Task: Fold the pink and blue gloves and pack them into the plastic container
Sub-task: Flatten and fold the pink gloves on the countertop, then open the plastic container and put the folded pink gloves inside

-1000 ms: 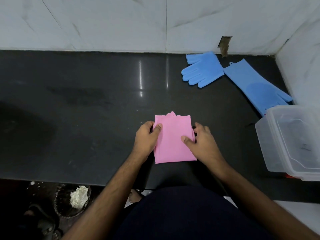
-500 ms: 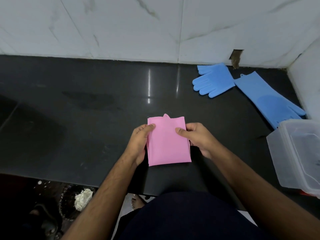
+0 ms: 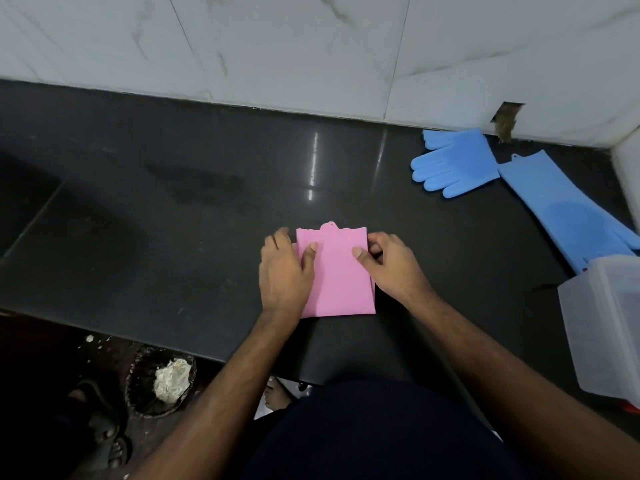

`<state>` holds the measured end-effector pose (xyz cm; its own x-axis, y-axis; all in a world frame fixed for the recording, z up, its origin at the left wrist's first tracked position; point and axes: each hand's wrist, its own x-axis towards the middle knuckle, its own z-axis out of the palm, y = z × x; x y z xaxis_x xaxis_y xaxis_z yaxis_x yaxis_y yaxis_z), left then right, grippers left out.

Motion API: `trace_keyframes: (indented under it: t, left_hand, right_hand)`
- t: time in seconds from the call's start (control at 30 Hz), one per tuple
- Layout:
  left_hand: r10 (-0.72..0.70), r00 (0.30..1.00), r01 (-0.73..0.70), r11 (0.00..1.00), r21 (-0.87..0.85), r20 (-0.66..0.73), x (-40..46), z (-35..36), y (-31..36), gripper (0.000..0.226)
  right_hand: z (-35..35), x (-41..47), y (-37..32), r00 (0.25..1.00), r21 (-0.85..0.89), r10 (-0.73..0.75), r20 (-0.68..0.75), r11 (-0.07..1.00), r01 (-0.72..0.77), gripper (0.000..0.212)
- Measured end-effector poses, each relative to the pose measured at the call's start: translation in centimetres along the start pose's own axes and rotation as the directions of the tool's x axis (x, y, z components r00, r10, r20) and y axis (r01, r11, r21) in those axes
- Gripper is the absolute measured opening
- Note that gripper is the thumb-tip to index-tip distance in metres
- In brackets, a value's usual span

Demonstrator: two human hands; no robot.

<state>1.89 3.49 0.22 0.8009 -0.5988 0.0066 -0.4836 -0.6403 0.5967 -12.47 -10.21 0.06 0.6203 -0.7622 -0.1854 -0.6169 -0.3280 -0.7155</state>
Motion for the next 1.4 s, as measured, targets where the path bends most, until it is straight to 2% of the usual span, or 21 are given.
trace_keyframes:
  t: [0.07,0.13,0.37,0.6,0.7,0.83,1.07,1.4]
  left_hand:
    - [0.053,0.995,-0.046,0.995,0.086,-0.089,-0.6,-0.4,1.2,0.056]
    - [0.132,0.986,-0.122,0.988,0.096,-0.099,-1.0,-0.3,2.5,0.057]
    - [0.377,0.925,-0.374,0.926,-0.053,0.056,-2.7,2.0,7.3,0.057]
    - [0.553,0.802,-0.550,0.831,-0.084,0.224,-4.0,6.3,9.9,0.057]
    - [0.591,0.739,-0.610,0.790,-0.050,0.324,-4.2,8.1,10.6,0.059]
    - [0.580,0.656,-0.693,0.717,0.080,0.483,-4.3,10.7,10.8,0.068]
    - [0.481,0.663,-0.682,0.705,0.197,0.574,-2.2,13.5,11.8,0.077]
    - [0.496,0.773,-0.608,0.757,0.239,0.395,3.3,17.2,14.6,0.072]
  right_hand:
    - [-0.6,-0.5,0.1,0.998,-0.010,-0.027,-0.049,1.000,0.026,0.045]
    - [-1.3,-1.0,0.4,0.994,-0.066,-0.049,-0.097,0.997,0.043,0.053]
    - [-4.1,-4.3,2.9,0.958,-0.194,-0.141,-0.248,0.977,0.093,0.049]
    - [-5.5,-7.5,8.6,0.950,-0.283,-0.025,-0.310,0.957,-0.067,0.056]
    - [-5.6,-8.6,10.8,0.945,-0.313,0.008,-0.327,0.943,-0.116,0.057]
    - [-5.3,-9.4,12.4,0.931,-0.306,0.002,-0.364,0.944,-0.121,0.055]
    - [-5.2,-6.6,13.3,0.931,-0.320,0.033,-0.364,0.934,-0.158,0.058]
    - [-8.0,2.9,12.7,0.925,-0.404,0.026,-0.379,0.895,-0.191,0.055]
